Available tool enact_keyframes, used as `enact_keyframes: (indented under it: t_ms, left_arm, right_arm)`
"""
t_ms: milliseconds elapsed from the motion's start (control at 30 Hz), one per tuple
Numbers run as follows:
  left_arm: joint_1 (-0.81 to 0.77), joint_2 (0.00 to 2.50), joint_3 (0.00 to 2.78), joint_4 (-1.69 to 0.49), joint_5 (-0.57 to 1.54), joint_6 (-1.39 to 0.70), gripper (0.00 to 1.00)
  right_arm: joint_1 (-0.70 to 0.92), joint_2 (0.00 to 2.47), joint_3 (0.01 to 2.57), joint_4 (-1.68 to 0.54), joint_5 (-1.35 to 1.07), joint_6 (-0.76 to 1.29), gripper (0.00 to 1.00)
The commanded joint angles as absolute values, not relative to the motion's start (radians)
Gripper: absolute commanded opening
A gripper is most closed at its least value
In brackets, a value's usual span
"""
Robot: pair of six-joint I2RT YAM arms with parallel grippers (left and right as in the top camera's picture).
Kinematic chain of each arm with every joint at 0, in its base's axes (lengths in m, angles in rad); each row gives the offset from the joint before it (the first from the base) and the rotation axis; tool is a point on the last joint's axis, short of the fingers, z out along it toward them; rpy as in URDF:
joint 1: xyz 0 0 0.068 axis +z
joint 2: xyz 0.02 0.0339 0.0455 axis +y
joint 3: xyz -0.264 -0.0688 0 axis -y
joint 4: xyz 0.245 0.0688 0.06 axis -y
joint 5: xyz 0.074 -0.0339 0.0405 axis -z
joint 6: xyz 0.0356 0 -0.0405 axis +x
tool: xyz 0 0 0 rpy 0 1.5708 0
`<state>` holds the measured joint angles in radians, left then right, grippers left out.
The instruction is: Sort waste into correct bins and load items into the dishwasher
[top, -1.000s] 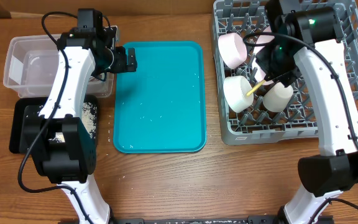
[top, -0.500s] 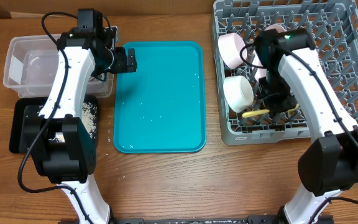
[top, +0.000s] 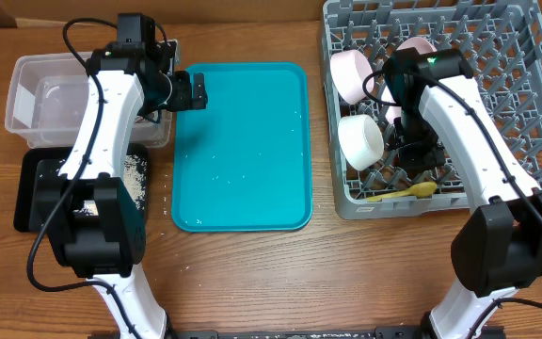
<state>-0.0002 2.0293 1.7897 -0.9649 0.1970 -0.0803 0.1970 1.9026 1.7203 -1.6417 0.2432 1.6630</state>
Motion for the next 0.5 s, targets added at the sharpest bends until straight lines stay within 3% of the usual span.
enact_keyframes:
  t_ms: [0, 267, 367, 400, 433, 467]
  left_arm:
    - [-0.008, 2.038, 1.808, -0.967, 0.192, -0.091, 1.00]
    - [-0.008, 2.038, 1.808, -0.967, 0.191, -0.091, 1.00]
    - [-0.008, 2.038, 1.808, -0.966, 0.191, -0.091, 1.00]
    - [-0.008, 2.038, 1.808, -0.966, 0.192, -0.091, 1.00]
    - [-0.008, 2.038, 1.808, -0.966, 0.191, -0.090, 1.00]
    - [-0.007, 2.038, 1.808, -0.967, 0.191, -0.090, 1.00]
  right_arm:
    - [0.199, 1.898, 1.716, -1.641, 0.261, 1.676, 0.23]
    - [0.199, 1.846, 1.778, -1.689, 0.350, 1.504, 0.27]
    - [0.204, 1.780, 1.837, -1.692, 0.401, 1.335, 0.37]
    - [0.207, 1.757, 1.854, -1.688, 0.408, 1.266, 0.51]
    - [0.209, 1.733, 1.870, -1.683, 0.410, 1.195, 0.89]
    - [0.212, 1.703, 1.887, -1.680, 0.407, 1.119, 1.00]
